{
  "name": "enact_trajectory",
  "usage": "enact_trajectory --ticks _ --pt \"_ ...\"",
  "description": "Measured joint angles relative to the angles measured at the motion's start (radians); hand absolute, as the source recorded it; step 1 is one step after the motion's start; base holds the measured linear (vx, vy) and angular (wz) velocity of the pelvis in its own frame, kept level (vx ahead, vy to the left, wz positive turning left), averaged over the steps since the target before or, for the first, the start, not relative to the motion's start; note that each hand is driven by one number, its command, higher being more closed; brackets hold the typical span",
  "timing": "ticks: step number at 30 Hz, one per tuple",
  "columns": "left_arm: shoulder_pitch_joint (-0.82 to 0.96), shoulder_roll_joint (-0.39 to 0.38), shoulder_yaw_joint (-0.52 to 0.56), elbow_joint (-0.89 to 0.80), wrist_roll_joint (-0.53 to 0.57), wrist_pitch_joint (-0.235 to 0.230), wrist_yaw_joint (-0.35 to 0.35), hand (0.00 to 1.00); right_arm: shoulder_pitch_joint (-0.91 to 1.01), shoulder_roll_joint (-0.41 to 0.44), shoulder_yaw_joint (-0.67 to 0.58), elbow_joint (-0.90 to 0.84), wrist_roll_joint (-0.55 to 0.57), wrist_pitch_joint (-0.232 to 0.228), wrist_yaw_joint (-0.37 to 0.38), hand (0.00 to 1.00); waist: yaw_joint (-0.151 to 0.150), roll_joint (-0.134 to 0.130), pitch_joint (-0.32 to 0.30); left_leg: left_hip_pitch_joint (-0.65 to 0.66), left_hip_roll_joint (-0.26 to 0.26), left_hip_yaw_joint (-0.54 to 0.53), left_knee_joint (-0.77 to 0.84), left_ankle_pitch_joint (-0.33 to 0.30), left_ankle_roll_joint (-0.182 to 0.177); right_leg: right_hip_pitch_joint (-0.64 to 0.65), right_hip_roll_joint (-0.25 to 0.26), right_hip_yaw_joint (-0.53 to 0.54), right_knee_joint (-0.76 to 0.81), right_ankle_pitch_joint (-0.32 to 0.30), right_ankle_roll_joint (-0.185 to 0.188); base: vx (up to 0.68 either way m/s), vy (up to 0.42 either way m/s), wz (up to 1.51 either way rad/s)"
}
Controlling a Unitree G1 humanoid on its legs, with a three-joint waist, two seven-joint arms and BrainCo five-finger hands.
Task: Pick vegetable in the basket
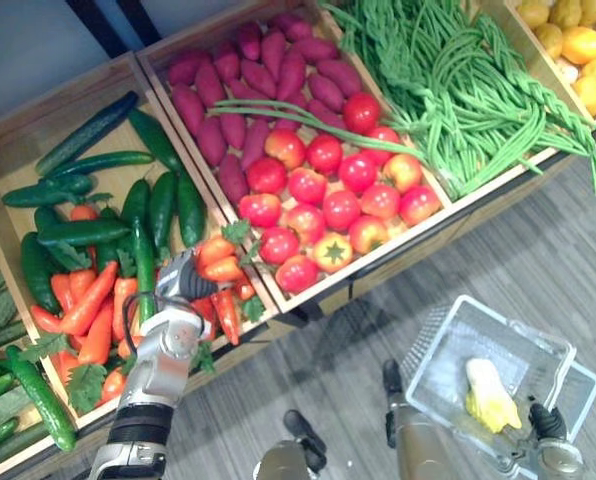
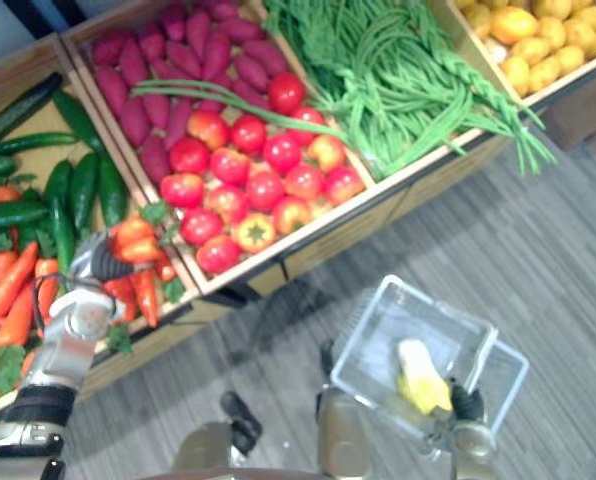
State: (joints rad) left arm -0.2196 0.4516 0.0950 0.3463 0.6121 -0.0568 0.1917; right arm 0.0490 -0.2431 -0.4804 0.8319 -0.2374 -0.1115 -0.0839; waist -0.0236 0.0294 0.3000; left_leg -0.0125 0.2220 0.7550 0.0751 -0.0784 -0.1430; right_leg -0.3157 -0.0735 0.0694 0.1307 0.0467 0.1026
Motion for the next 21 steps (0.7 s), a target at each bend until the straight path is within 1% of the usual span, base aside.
enact_trajectory --ticks 8,10,12,16,18,21 --pt "0.032 0.0 0.034 -0.006 0.004 0.002 0.004 1.0 0.003 0.009 -0.003 0.011 -0.001 0.0 0.0 1.0 0.002 0.0 -0.006 0.013 -0.003 -0.028 0.002 0.003 0.004 0.031 -0.009 -0.02 -0.008 0.0 0.0 -0.02 -0.009 0.09" --pt "0.046 0.001 0.038 -0.044 0.019 0.002 0.004 1.0 0.003 0.009 -0.003 0.018 -0.002 0.0 0.0 1.0 0.003 0.0 -0.014 0.014 -0.004 -0.036 0.001 0.003 0.004 0.039 -0.011 -0.027 -0.012 0.0 0.0 -0.01 -0.001 0.1" --pt "0.08 0.002 0.038 -0.122 0.028 -0.002 0.004 1.0 0.004 0.009 -0.012 0.04 -0.003 -0.001 0.001 1.0 0.003 0.002 -0.036 0.014 -0.005 -0.051 -0.001 0.004 0.005 0.05 -0.014 -0.039 -0.021 0.0 0.0 0.01 -0.007 0.14" --pt "0.123 0.022 0.033 -0.235 0.029 -0.034 0.004 1.0 0.01 0.01 -0.025 0.052 -0.004 0.001 0.001 1.0 0.006 0.003 -0.052 0.015 -0.01 -0.07 -0.004 0.005 0.007 0.063 -0.021 -0.054 -0.027 0.0 0.0 0.01 0.0 0.13" --pt "0.146 0.025 0.027 -0.282 0.028 -0.064 0.002 1.0 0.011 0.006 -0.039 0.069 -0.03 0.0 0.002 1.0 0.005 0.004 -0.067 0.014 -0.019 -0.082 -0.006 0.006 0.009 0.069 -0.028 -0.06 -0.032 0.0 0.0 0.0 0.014 0.1" --pt "0.177 0.041 -0.003 -0.342 0.021 -0.081 -0.003 1.0 0.012 -0.006 -0.057 0.09 -0.042 0.0 0.005 1.0 0.004 0.003 -0.093 0.016 -0.026 -0.086 -0.009 0.006 0.009 0.078 -0.031 -0.06 -0.046 0.003 0.005 0.0 0.013 0.06"
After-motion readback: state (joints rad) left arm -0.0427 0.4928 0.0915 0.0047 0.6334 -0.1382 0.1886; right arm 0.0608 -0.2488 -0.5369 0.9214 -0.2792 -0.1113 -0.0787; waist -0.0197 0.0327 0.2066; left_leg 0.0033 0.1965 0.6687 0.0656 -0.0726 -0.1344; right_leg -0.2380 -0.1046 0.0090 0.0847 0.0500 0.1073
